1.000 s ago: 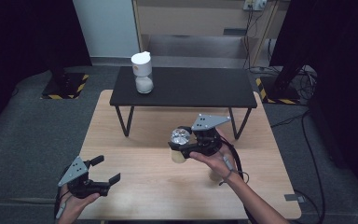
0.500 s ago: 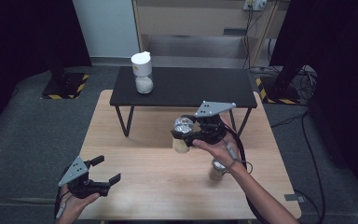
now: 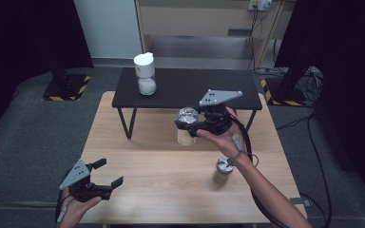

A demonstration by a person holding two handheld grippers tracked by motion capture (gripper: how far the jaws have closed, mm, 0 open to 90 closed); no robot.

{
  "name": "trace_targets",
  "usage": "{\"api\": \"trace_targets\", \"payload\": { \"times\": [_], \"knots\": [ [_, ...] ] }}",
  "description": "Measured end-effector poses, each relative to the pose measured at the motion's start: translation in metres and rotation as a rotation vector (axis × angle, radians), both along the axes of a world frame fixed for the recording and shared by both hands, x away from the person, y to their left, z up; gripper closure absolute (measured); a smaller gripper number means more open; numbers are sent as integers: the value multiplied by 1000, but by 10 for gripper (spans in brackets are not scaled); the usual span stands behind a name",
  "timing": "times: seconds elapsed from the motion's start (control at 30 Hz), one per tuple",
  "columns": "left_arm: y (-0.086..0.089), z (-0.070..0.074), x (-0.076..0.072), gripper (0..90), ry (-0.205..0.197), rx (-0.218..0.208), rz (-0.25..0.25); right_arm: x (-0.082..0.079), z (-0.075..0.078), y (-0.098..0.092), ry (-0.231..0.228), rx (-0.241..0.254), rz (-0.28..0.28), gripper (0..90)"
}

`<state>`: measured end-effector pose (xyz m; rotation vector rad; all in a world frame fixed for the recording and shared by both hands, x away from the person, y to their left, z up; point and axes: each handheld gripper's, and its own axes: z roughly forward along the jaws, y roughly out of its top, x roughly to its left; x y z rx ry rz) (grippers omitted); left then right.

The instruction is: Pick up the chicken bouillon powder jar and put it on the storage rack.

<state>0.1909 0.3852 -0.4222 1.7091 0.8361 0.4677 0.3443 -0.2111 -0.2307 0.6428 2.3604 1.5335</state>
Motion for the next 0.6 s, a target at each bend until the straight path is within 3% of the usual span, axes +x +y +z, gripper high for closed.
{"api": "trace_targets", "payload": {
  "times": [0.6],
  "knots": [
    [0,-1,1,21,3,-3,-4,19,25,5,-12,-1,-62,351]
  ]
}}
